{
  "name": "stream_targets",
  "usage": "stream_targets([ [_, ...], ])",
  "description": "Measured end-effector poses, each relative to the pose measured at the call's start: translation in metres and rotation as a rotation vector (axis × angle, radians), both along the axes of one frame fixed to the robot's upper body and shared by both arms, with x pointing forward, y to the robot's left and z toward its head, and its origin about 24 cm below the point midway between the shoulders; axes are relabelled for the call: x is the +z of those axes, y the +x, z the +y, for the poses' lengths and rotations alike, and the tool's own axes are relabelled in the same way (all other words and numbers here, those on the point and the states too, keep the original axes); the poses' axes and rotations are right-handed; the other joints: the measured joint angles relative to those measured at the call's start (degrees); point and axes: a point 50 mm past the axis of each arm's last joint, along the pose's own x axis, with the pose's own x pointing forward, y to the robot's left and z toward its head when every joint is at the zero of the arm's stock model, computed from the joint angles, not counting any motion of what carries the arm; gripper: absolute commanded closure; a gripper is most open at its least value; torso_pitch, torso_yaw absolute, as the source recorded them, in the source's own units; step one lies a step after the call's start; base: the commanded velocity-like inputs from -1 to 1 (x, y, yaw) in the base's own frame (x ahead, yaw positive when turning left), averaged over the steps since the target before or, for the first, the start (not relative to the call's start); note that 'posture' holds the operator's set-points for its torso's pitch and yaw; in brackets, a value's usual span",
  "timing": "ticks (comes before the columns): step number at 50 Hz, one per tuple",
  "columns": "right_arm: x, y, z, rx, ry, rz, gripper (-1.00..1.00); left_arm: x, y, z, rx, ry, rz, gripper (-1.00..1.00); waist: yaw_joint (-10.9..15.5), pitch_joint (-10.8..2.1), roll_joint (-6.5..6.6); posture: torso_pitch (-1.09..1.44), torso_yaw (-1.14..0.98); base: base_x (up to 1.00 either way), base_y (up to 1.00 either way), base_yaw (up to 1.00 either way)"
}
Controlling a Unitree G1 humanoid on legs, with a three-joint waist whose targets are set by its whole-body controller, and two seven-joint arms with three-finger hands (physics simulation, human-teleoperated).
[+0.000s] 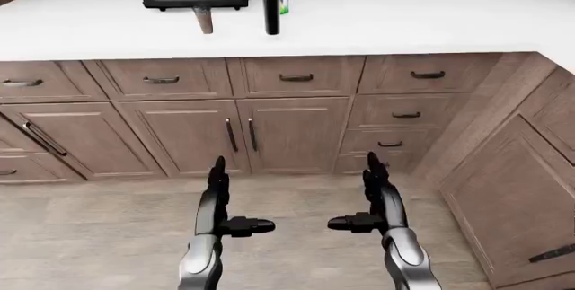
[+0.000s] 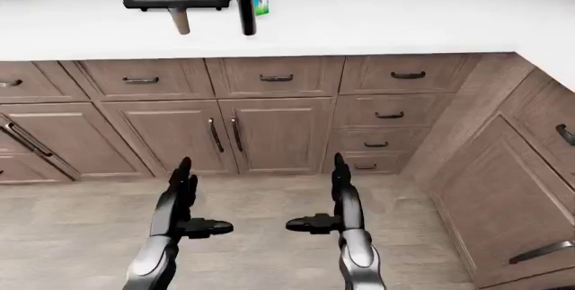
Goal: Move the drinks to the dining counter.
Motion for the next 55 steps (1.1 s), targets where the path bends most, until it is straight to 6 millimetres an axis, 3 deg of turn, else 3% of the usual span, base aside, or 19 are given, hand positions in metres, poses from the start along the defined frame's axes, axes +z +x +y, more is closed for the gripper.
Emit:
stream_targets([
  [1,0.009,0.002,-0.001,0.005,-0.014,-0.018,-1.00,0.009,0.004,0.001,-0.001,0.006,-0.015,-1.00,0.0,-0.19,-0.24,0.00,0.00,0.00,0.00,0.00],
  [3,0.043,0.012,-0.002,0.011,-0.052,-0.124,-1.00,0.047,0.019,0.004,0.009,0.022,-0.122,-1.00,0.2,-2.49,-0.29,0.00,0.00,0.00,0.00,0.00],
  [5,0.065,0.019,-0.004,0.018,-0.077,-0.187,-1.00,0.073,0.026,0.004,0.020,0.031,-0.206,-1.00,0.3,-1.77,-0.75,0.00,0.00,0.00,0.00,0.00],
  [8,0.096,0.030,-0.011,0.019,-0.120,-0.231,-1.00,0.094,0.035,-0.007,-0.013,0.042,-0.249,-1.00,0.6,-3.40,-0.54,0.00,0.00,0.00,0.00,0.00],
  [14,0.155,0.039,-0.013,0.049,-0.198,-0.312,-1.00,0.150,0.067,-0.016,-0.038,0.047,-0.322,-1.00,0.6,-3.81,-0.67,0.00,0.00,0.01,0.02,0.00],
  [18,0.175,0.044,-0.017,0.047,-0.219,-0.339,-1.00,0.169,0.077,-0.020,-0.045,0.052,-0.358,-1.00,0.1,-4.32,0.69,0.00,0.00,0.08,0.12,0.00],
  [21,0.185,0.048,-0.020,0.039,-0.235,-0.354,-1.00,0.186,0.083,-0.021,-0.048,0.049,-0.400,-1.00,0.0,-3.48,2.12,0.00,0.00,0.12,0.13,0.00],
  [23,0.193,0.050,-0.017,0.056,-0.247,-0.363,-1.00,0.198,0.087,-0.011,-0.012,0.050,-0.422,-1.00,0.1,-2.89,1.44,0.00,0.00,0.19,0.12,0.00],
  [27,0.208,0.052,-0.012,0.084,-0.258,-0.405,-1.00,0.213,0.084,0.005,0.067,0.048,-0.455,-1.00,0.4,-2.81,1.73,0.00,0.00,0.22,0.13,0.00],
  [30,0.213,0.056,-0.007,0.099,-0.271,-0.422,-1.00,0.227,0.078,0.002,0.064,0.062,-0.513,-1.00,0.5,-2.73,0.30,0.00,0.00,0.22,0.13,0.00],
  [34,0.222,0.060,0.003,0.131,-0.280,-0.446,-1.00,0.237,0.072,0.001,0.056,0.059,-0.556,-1.00,0.8,-2.12,-2.58,0.00,0.00,0.26,0.13,0.00],
  [36,0.225,0.061,0.003,0.128,-0.287,-0.447,-1.00,0.235,0.072,-0.002,0.044,0.049,-0.537,-1.00,0.1,-1.42,-1.30,0.00,0.00,0.29,0.13,0.00],
  [39,0.221,0.063,0.001,0.116,-0.282,-0.431,-1.00,0.227,0.074,-0.006,0.028,0.043,-0.504,-1.00,-0.2,-1.94,-2.06,0.00,0.00,0.29,0.13,0.00],
  [42,0.227,0.061,0.003,0.121,-0.287,-0.462,-1.00,0.230,0.073,-0.004,0.039,0.039,-0.518,-1.00,-0.2,-1.70,-0.60,0.00,0.00,0.29,0.14,0.00],
  [44,0.233,0.059,0.005,0.129,-0.294,-0.491,-1.00,0.233,0.072,-0.002,0.056,0.033,-0.534,-1.00,-0.6,-1.44,0.97,0.00,0.00,0.29,0.20,0.00],
  [47,0.235,0.058,0.006,0.133,-0.300,-0.507,-1.00,0.234,0.070,-0.003,0.056,0.031,-0.546,-1.00,-0.8,-2.28,4.15,0.00,0.00,0.29,0.23,0.00],
  [51,0.228,0.060,0.015,0.183,-0.291,-0.483,-1.00,0.229,0.070,0.004,0.089,0.037,-0.524,-1.00,0.6,-1.59,2.98,0.00,0.00,0.29,0.41,0.00],
  [55,0.230,0.059,0.011,0.173,-0.289,-0.483,-1.00,0.229,0.070,0.005,0.093,0.045,-0.525,-1.00,0.8,-1.09,0.09,0.00,0.00,0.29,0.42,0.00],
])
